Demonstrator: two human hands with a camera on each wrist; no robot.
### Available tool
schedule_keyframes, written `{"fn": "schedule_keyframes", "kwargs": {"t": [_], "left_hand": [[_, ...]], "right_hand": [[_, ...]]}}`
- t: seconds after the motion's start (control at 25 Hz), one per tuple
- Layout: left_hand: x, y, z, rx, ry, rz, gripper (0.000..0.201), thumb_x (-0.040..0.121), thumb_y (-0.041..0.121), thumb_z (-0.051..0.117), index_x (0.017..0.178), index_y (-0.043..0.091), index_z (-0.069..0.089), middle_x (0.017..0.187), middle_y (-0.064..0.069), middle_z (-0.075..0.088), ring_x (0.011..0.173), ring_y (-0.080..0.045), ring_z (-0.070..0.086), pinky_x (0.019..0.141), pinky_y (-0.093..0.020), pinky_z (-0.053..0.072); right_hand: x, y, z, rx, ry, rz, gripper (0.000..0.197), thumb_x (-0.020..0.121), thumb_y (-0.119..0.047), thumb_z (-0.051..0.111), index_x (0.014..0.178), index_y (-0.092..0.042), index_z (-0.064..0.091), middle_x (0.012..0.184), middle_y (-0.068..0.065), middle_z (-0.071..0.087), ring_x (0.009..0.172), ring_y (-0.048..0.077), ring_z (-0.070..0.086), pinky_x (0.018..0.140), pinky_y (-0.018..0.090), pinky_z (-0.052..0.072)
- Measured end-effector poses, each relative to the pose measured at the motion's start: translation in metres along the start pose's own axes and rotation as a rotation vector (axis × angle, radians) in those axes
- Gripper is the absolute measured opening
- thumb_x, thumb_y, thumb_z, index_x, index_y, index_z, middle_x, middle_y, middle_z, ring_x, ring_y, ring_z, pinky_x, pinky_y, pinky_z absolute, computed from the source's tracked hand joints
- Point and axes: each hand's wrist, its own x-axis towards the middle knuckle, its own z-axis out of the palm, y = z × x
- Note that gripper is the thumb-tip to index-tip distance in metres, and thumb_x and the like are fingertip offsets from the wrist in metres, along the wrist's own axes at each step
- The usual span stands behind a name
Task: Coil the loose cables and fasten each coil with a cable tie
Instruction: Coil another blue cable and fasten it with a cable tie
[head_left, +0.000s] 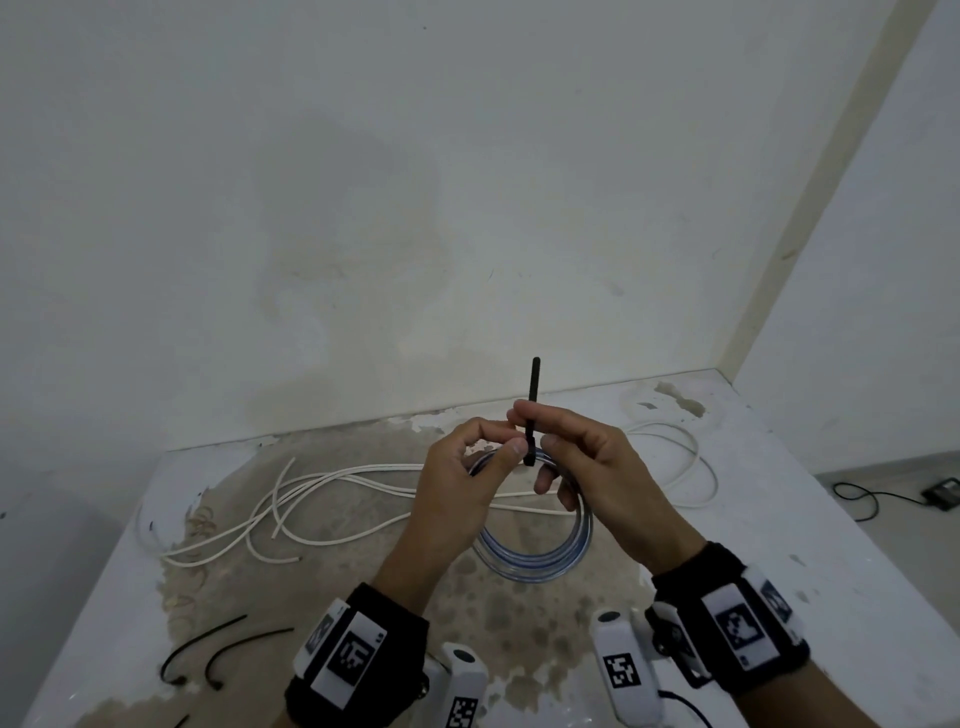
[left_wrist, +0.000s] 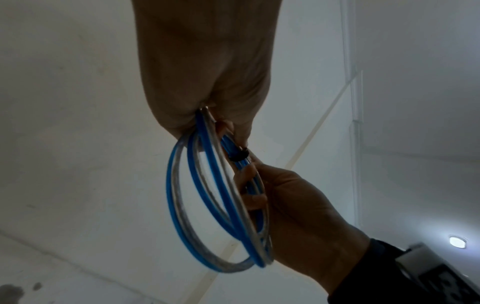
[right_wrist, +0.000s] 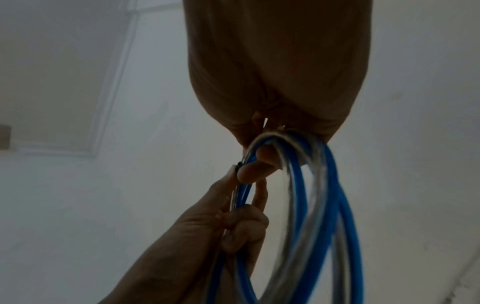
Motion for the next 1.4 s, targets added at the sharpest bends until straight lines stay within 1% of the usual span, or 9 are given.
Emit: {"fn": "schedule_keyframes", "kwargs": {"t": [0.08,0.2,0.32,0.56,0.68,0.8,1.0,1.24,1.4], "left_hand": [[-0.001,0.001,0.001,-0.021,-0.003,-0.025,0.005,0.089,0.013,0.068,0.087,0.009,0.07,0.092,-0.003,0.075,0.06,0.003,0.06,0.062,-0.011,0.043],[-0.001,0.003,0.003,-0.035,-0.002,-0.039,0.007,0.088,0.011,0.07,0.086,0.004,0.069,0.087,-0.005,0.076,0.08,-0.008,0.071,0.073,-0.015,0.051],[0.0,0.003,0.004,-0.029,0.015,-0.062,0.008,0.087,0.009,0.07,0.086,0.002,0.069,0.086,-0.005,0.076,0.084,-0.011,0.072,0.077,-0.017,0.052],[-0.001,0.002,0.009,-0.036,0.062,-0.108,0.011,0.087,0.012,0.071,0.088,0.001,0.069,0.083,-0.005,0.075,0.08,-0.009,0.071,0.073,-0.014,0.051],[-0.003,0.0,0.011,-0.019,0.08,-0.123,0.01,0.087,0.012,0.071,0.09,0.003,0.069,0.085,-0.004,0.075,0.08,-0.008,0.071,0.073,-0.012,0.05],[-0.005,0.001,0.012,-0.002,0.125,-0.139,0.007,0.087,0.013,0.071,0.092,0.008,0.069,0.087,-0.004,0.074,0.08,-0.004,0.07,0.07,-0.007,0.047],[-0.004,0.001,0.008,0.038,0.201,-0.138,0.01,0.087,0.014,0.07,0.078,0.009,0.069,0.079,-0.002,0.074,0.082,-0.009,0.069,0.069,-0.009,0.047],[-0.006,0.008,0.012,-0.019,0.173,-0.232,0.012,0.089,0.013,0.067,0.082,0.003,0.066,0.079,-0.007,0.072,0.051,0.004,0.055,0.048,-0.01,0.037],[-0.01,0.012,0.008,-0.076,0.136,-0.245,0.013,0.093,0.013,0.064,0.082,0.006,0.064,0.068,0.004,0.067,0.041,0.003,0.049,0.047,-0.01,0.035]], "right_hand": [[-0.001,0.0,0.0,-0.072,0.001,-0.027,0.042,0.104,-0.002,0.044,0.134,-0.025,0.063,0.128,-0.013,0.068,0.068,0.015,0.062,0.051,0.027,0.044],[-0.004,0.0,-0.002,-0.138,-0.027,-0.048,0.043,0.105,-0.004,0.043,0.137,-0.027,0.06,0.131,-0.015,0.066,0.069,0.015,0.064,0.051,0.027,0.046],[-0.005,0.0,-0.001,-0.14,-0.015,-0.058,0.04,0.105,-0.007,0.043,0.137,-0.027,0.059,0.131,-0.014,0.065,0.072,0.018,0.068,0.052,0.029,0.048],[0.001,0.002,0.006,0.048,0.176,0.035,0.019,0.1,-0.02,0.06,0.117,-0.012,0.061,0.097,0.006,0.074,0.064,0.025,0.07,0.047,0.032,0.051],[0.006,0.006,0.006,-0.021,0.158,0.028,0.015,0.099,-0.02,0.062,0.096,-0.006,0.067,0.086,0.002,0.07,0.06,0.021,0.067,0.044,0.029,0.042],[0.01,0.01,0.009,-0.019,0.16,0.03,0.013,0.098,-0.019,0.064,0.091,-0.009,0.068,0.082,-0.003,0.064,0.055,0.016,0.057,0.042,0.024,0.031],[0.014,0.014,0.021,-0.035,0.191,-0.009,0.015,0.099,-0.016,0.062,0.089,-0.006,0.067,0.084,0.01,0.065,0.047,0.015,0.049,0.043,0.015,0.037],[0.026,0.02,0.027,-0.049,0.269,0.008,0.021,0.1,-0.016,0.058,0.091,0.001,0.064,0.082,0.006,0.06,0.052,0.018,0.046,0.044,0.025,0.04],[0.026,0.023,0.028,-0.024,0.268,0.029,0.019,0.1,-0.016,0.059,0.087,-0.002,0.064,0.076,0.002,0.061,0.048,0.015,0.04,0.043,0.025,0.036]]}}
